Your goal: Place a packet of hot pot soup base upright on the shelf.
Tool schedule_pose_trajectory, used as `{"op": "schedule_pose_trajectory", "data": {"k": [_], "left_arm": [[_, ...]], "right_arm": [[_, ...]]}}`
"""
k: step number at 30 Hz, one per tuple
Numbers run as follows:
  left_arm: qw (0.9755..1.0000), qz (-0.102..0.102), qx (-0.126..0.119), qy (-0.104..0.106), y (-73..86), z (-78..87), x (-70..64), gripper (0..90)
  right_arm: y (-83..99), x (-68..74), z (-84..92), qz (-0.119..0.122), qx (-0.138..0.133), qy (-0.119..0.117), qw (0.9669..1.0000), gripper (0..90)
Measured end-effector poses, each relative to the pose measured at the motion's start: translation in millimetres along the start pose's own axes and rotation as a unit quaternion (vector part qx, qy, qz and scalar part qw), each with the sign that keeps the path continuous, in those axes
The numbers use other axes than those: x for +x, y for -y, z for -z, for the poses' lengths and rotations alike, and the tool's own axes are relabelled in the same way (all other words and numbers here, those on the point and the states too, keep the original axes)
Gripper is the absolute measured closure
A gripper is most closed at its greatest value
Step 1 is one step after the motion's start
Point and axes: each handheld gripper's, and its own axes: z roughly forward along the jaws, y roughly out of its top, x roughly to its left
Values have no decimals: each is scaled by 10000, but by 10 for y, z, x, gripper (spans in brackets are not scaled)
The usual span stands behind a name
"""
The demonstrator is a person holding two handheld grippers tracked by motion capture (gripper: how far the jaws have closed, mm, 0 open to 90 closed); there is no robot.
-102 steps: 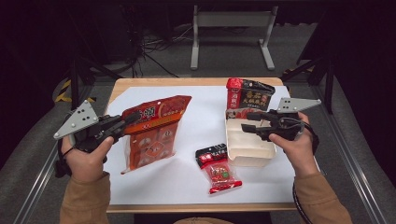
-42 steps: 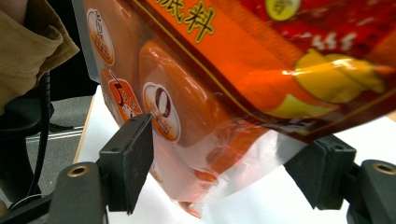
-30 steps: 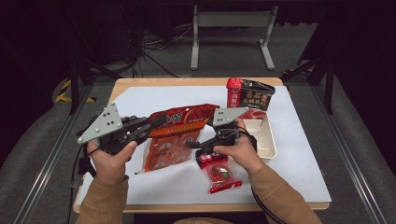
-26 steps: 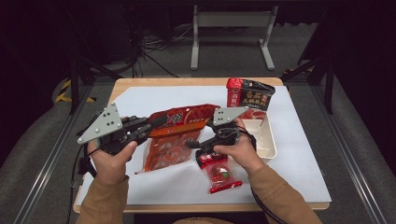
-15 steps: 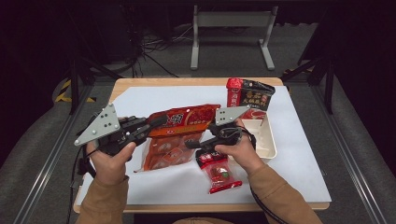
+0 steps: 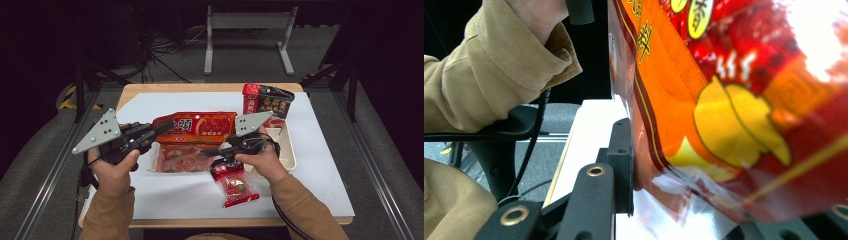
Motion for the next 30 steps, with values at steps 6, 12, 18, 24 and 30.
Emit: {"op": "schedule_pose_trajectory", "data": {"k": [6, 12, 18, 24, 30], "left_arm": [[9999, 113, -9, 16, 28, 8, 74, 852], [9998, 138, 12, -106, 37, 23, 98, 762], [9997, 186, 18, -166, 43, 9, 105, 626], [9994, 265, 90, -192, 56, 34, 145, 528], [9991, 293, 148, -257, 73, 50, 180, 494]], "right_arm": [[-42, -12, 80, -87, 157, 29, 9998, 700], [-77, -14, 137, -130, 270, 139, 9995, 701], [-126, -25, 219, -233, 356, 258, 9988, 701], [-228, -37, 348, -299, 378, 412, 9980, 701], [-346, -44, 499, -341, 370, 520, 9974, 701]]}}
